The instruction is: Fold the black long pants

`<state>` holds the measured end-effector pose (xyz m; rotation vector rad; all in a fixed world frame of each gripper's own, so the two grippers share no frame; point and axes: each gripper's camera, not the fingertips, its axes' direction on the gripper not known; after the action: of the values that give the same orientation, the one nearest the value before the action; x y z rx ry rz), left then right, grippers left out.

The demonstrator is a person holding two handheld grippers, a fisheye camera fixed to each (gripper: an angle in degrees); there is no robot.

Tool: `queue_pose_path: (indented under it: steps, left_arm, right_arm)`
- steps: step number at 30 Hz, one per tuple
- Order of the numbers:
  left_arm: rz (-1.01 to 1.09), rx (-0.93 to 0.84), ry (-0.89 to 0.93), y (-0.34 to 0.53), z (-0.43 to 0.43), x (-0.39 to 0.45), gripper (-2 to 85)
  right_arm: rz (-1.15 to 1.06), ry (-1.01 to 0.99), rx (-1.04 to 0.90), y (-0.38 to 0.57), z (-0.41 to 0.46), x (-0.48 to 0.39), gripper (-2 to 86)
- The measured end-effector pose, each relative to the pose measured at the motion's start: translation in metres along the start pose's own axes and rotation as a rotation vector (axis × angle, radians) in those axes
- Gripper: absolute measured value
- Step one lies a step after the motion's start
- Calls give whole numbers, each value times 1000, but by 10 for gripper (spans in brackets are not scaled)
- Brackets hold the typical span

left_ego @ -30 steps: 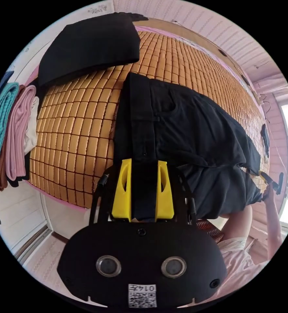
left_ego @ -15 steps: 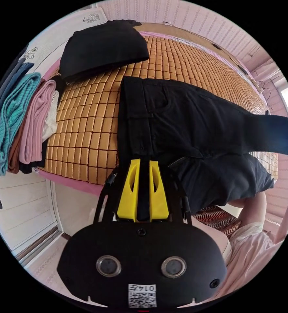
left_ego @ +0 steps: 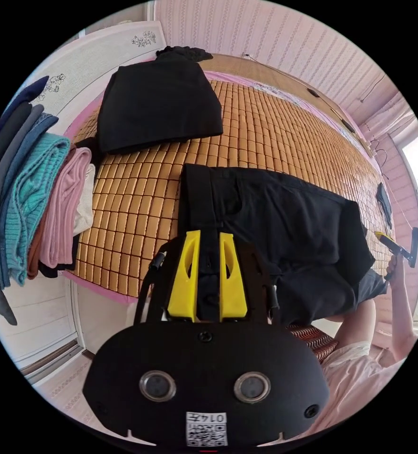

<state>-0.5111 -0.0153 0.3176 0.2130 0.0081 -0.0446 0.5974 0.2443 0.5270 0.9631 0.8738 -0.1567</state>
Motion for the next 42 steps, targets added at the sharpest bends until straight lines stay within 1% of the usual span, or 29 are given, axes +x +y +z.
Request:
queue_pose_path:
  steps: [1, 2, 4, 5, 7, 10, 13, 14, 15, 16, 17, 19, 21, 23, 25, 27, 29, 32, 34, 35, 37, 38, 40, 41, 42]
  left_arm:
    - [-19, -28, 8, -9, 10, 7, 84]
    - [-29, -50, 19, -14, 15, 10, 86]
    - [-49, -138, 4, -28, 37, 22, 87]
    - [-38, -148, -12, -29, 41, 26, 87]
    - [30, -121, -58, -36, 43, 43, 75]
    - [58, -105, -83, -40, 43, 59, 48]
    - [93, -94, -96, -47, 43, 73, 5]
    - [95, -96, -116, -49, 43, 75, 0]
    - [111, -98, -175, -54, 44, 80, -4]
    - [126, -112, -237, -58, 47, 85, -6]
    - [125, -120, -260, -61, 49, 86, -7]
    - [107, -138, -280, -70, 54, 86, -9]
    - [72, -147, -253, -78, 56, 87, -9]
    - [57, -156, -244, -82, 59, 93, -8]
    - [69, -177, -263, -86, 62, 105, -6]
    - [62, -179, -262, -87, 62, 111, -4]
    - [62, -173, -254, -86, 58, 118, -1]
    - [121, -60, -254, -76, 34, 140, 1]
    - [263, 15, -195, -57, 17, 172, 2]
    - [307, 21, -169, -52, 14, 182, 3]
    - [449, 30, -56, -30, 10, 226, 6]
    - [474, 27, -13, -24, 10, 238, 8]
    - [572, -22, 155, -5, 20, 288, 15]
    - [589, -29, 182, 0, 24, 300, 17]
    - [626, -35, 227, 7, 32, 325, 20]
  right_arm:
    - [2, 3, -23, -5, 8, -1, 137]
    - [2, -2, -96, -12, 26, -4, 110]
    - [10, 113, -102, -14, 35, -12, 55]
    - [-27, 176, -109, -13, 36, -18, 29]
    - [-81, 181, -122, -9, 31, -22, 18]
    - [-88, 185, -25, 4, -9, -5, 9]
    - [25, 269, 138, 23, -73, 36, 6]
    - [91, 319, 208, 32, -102, 54, 5]
    - [157, 372, 281, 41, -128, 72, 5]
    - [184, 394, 313, 45, -139, 80, 5]
    - [222, 428, 348, 50, -156, 96, 4]
    - [267, 482, 341, 51, -164, 120, 4]
    - [307, 427, 313, 44, -152, 150, 6]
    - [329, 457, 253, 37, -129, 166, 7]
    - [348, 479, 165, 34, -100, 182, 11]
    - [423, 460, 25, 42, -66, 204, 23]
    - [457, 437, 12, 58, -63, 215, 43]
    - [427, 285, 94, 101, -86, 221, 78]
    - [421, 222, 123, 135, -99, 222, 98]
    - [433, 198, 106, 159, -103, 223, 107]
    - [449, 160, 63, 194, -100, 223, 119]
    - [465, 154, -2, 214, -93, 224, 129]
    - [501, 165, -73, 240, -80, 227, 135]
    - [534, 147, -102, 253, -70, 231, 135]
    - [575, 87, -121, 262, -59, 238, 132]
